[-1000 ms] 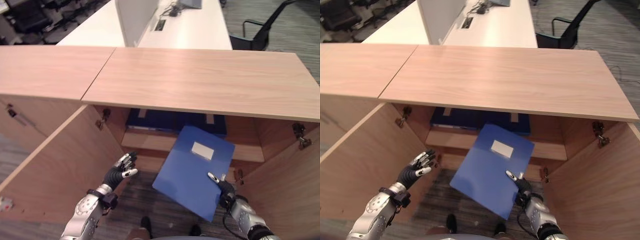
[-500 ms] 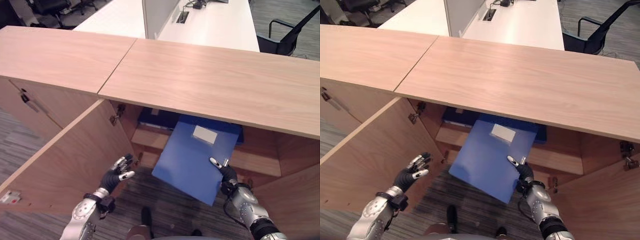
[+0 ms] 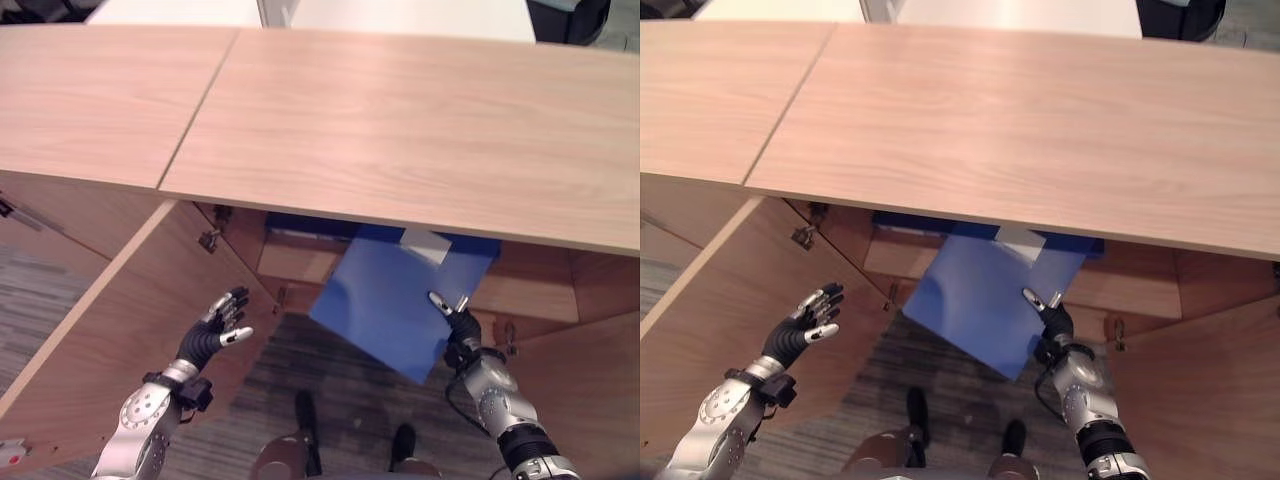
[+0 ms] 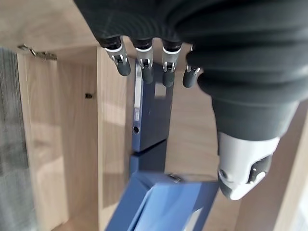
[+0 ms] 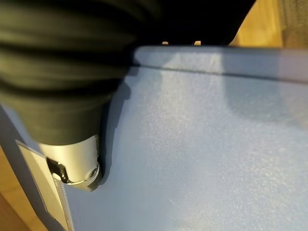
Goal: Put the empty folder in the office cabinet
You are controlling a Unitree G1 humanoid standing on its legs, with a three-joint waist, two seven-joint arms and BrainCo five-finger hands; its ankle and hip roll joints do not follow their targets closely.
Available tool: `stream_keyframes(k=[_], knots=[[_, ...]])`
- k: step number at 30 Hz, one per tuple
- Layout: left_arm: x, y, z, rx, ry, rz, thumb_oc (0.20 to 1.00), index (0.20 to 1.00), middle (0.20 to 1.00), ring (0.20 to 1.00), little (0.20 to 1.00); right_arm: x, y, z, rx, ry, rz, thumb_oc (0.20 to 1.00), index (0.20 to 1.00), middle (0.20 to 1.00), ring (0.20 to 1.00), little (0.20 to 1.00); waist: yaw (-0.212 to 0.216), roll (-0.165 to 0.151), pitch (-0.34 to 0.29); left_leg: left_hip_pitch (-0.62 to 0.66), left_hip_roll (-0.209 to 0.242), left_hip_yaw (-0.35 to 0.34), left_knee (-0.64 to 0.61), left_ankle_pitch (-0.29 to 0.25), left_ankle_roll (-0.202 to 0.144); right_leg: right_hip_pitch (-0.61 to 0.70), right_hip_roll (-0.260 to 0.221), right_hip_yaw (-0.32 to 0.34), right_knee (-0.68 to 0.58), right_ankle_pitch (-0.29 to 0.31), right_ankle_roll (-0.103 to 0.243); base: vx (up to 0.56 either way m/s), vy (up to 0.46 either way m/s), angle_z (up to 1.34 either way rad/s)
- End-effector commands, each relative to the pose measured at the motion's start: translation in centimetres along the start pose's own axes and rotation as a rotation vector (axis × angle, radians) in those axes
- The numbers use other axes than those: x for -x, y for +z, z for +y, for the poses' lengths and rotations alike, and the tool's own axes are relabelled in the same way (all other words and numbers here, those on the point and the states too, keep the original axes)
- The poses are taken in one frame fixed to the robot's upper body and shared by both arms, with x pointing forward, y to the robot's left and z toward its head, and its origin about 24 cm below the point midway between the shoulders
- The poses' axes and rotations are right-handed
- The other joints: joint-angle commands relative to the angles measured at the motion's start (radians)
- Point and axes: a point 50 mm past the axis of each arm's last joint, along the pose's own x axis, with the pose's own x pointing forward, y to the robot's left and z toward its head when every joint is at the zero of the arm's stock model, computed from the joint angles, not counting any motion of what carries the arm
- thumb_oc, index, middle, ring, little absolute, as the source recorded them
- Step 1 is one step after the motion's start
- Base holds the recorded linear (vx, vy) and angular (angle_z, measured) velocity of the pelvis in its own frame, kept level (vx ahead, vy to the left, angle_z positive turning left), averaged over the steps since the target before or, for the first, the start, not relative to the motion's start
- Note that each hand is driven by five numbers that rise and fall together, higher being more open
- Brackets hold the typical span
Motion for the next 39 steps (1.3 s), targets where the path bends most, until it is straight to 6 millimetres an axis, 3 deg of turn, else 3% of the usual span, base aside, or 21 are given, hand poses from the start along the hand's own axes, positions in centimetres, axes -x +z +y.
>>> stream_keyframes(k=[1, 2, 3, 4, 7, 10, 14, 15, 21, 22, 33, 39], knots=[[0.9, 2.3, 0.2, -0.019, -0.020, -0.103, 1.000, 1.000, 1.000, 1.000, 1.000, -0.9, 4.0, 2.1, -0.107, 0.064, -0.232, 0.200, 0.200, 0.200, 0.200, 0.200, 0.033, -0.009, -0.015, -0.079, 0.011, -0.054, 0.125, -0.140, -0.001, 0.040, -0.137, -0.225, 0.195, -0.068, 0.056, -0.03, 0.031, -0.78], [1.1, 2.4, 0.2, -0.011, -0.024, -0.099, 1.000, 1.000, 1.000, 1.000, 1.000, -0.8, 4.9, 2.7, -0.130, 0.088, -0.281, 0.200, 0.200, 0.200, 0.200, 0.200, 0.042, -0.007, 0.010, -0.078, 0.033, -0.004, 0.140, -0.144, -0.008, 0.020, -0.163, -0.341, 0.161, -0.045, 0.043, -0.02, -0.035, -0.55], [1.4, 2.4, 0.2, -0.006, -0.025, -0.098, 1.000, 1.000, 1.000, 1.000, 1.000, -0.7, 5.9, 3.1, -0.131, 0.103, -0.325, 0.200, 0.200, 0.200, 0.200, 0.200, 0.050, -0.013, 0.036, -0.092, 0.051, 0.015, 0.174, -0.158, -0.009, 0.009, -0.164, -0.390, 0.103, -0.029, 0.039, -0.02, -0.038, -0.48], [1.4, 2.4, 0.2, -0.006, -0.026, -0.098, 1.000, 1.000, 1.000, 1.000, 1.000, -0.7, 5.9, 3.1, -0.131, 0.103, -0.326, 0.200, 0.200, 0.200, 0.200, 0.200, 0.052, -0.013, 0.037, -0.093, 0.054, 0.016, 0.179, -0.160, -0.009, 0.012, -0.160, -0.391, 0.097, -0.027, 0.037, -0.03, -0.090, -0.41], [1.0, 2.5, -0.2, 0.014, -0.050, -0.117, 1.000, 1.000, 1.000, 1.000, 1.000, -0.2, 8.0, 3.4, -0.176, 0.132, -0.435, 0.200, 0.200, 0.200, 0.200, 0.200, 0.046, -0.024, 0.077, -0.151, 0.065, 0.013, 0.261, -0.187, -0.018, -0.018, -0.146, -0.354, 0.083, -0.027, 0.034, -0.03, -0.069, -0.18], [0.8, 2.2, -0.9, 0.040, -0.069, -0.117, 1.000, 1.000, 1.000, 1.000, 1.000, -0.3, 10.3, 3.9, -0.216, 0.146, -0.530, 0.200, 0.200, 0.200, 0.200, 0.200, 0.038, -0.021, 0.100, -0.206, 0.089, 0.010, 0.351, -0.224, -0.012, -0.068, -0.168, -0.344, 0.139, -0.032, 0.035, -0.03, -0.048, -0.19], [0.6, 2.3, -1.4, 0.049, -0.099, -0.120, 1.000, 1.000, 1.000, 1.000, 1.000, -0.2, 12.9, 4.7, -0.244, 0.194, -0.634, 0.200, 0.200, 0.200, 0.200, 0.200, 0.026, -0.007, 0.111, -0.268, 0.125, -0.005, 0.451, -0.260, -0.011, -0.126, -0.194, -0.328, 0.230, -0.070, 0.028, 0.00, -0.042, -0.07], [0.6, 2.5, -1.7, 0.054, -0.115, -0.126, 1.000, 1.000, 1.000, 1.000, 1.000, -0.1, 14.5, 5.1, -0.251, 0.217, -0.692, 0.200, 0.200, 0.200, 0.200, 0.200, 0.019, -0.001, 0.123, -0.298, 0.141, -0.015, 0.507, -0.278, -0.012, -0.154, -0.207, -0.311, 0.282, -0.096, 0.022, 0.01, -0.039, 0.06], [0.4, 3.2, -2.5, 0.063, -0.161, -0.144, 1.000, 1.000, 1.000, 1.000, 1.000, 0.5, 17.5, 6.1, -0.264, 0.279, -0.799, 0.200, 0.200, 0.200, 0.200, 0.200, 0.010, 0.016, 0.135, -0.394, 0.162, -0.037, 0.641, -0.326, -0.018, -0.251, -0.251, -0.274, 0.444, -0.163, 0.017, 0.01, -0.024, 0.05], [0.3, 3.5, -2.8, 0.069, -0.180, -0.153, 1.000, 1.000, 1.000, 1.000, 1.000, 0.7, 18.8, 6.6, -0.271, 0.308, -0.841, 0.200, 0.200, 0.200, 0.200, 0.200, 0.011, 0.022, 0.140, -0.425, 0.166, -0.044, 0.675, -0.338, -0.021, -0.279, -0.265, -0.268, 0.489, -0.186, 0.013, -0.01, -0.033, 0.19], [-0.2, 5.6, -3.4, 0.075, -0.179, -0.223, 1.000, 1.000, 1.000, 1.000, 1.000, 0.8, 26.6, 10.7, -0.317, 0.424, -1.015, 0.200, 0.200, 0.200, 0.200, 0.200, 0.037, 0.019, 0.145, -0.637, 0.204, -0.092, 0.906, -0.405, -0.043, -0.458, -0.335, -0.214, 0.736, -0.324, -0.030, -0.01, -0.046, 0.12], [-0.2, 5.5, -3.4, 0.084, -0.182, -0.193, 1.000, 1.000, 1.000, 1.000, 1.000, -1.9, 33.5, 12.4, -0.361, 0.301, -0.994, 0.200, 0.200, 0.200, 0.200, 0.200, 0.086, 0.022, 0.132, -0.702, 0.221, -0.117, 0.968, -0.422, -0.053, -0.506, -0.362, -0.210, 0.805, -0.361, -0.042, -0.03, -0.003, 0.08]])
